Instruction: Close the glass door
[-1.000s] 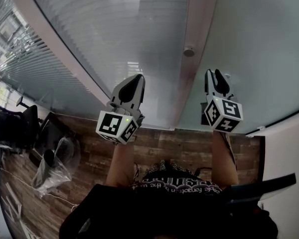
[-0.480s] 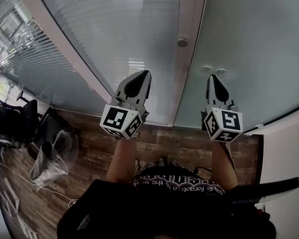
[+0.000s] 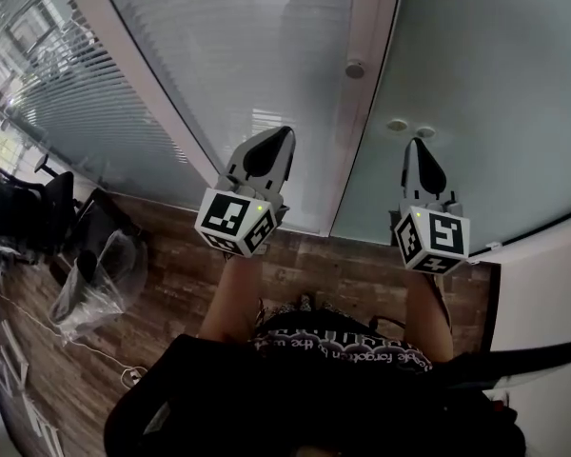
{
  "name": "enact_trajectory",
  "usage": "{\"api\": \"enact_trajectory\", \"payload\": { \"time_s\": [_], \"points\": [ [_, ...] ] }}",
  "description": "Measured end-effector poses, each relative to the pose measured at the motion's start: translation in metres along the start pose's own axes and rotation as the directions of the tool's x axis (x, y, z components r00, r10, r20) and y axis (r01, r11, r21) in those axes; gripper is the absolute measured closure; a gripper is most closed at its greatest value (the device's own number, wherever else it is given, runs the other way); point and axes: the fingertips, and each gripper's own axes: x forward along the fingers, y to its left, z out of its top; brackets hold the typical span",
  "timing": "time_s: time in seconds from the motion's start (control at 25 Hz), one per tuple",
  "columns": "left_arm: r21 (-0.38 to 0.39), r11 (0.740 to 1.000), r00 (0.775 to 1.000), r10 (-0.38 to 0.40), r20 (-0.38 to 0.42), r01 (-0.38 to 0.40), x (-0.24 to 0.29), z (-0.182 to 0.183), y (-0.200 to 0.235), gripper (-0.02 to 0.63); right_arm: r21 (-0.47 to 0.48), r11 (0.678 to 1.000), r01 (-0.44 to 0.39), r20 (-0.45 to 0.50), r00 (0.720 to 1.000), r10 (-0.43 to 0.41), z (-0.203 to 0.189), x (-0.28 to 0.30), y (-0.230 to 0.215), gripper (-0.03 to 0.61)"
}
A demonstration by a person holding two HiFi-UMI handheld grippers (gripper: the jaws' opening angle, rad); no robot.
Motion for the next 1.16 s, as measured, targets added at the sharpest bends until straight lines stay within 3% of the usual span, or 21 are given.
{"api": "enact_trajectory", "payload": {
  "time_s": [0.48, 1.16],
  "points": [
    [0.005, 1.000, 1.000, 0.019, -0.019, -0.019, 0.001, 0.003, -0.003, 0.612, -0.021, 0.999, -0.038, -0.003, 0.999, 0.038, 0.004, -0.004, 0.008, 0.575],
    [0.003, 1.000, 0.999, 0.027, -0.022, -0.027, 0.000, -0.006, -0.006, 0.612, -0.005, 1.000, -0.020, -0.013, 1.000, 0.020, -0.006, -0.007, -0.005, 0.575]
  ]
}}
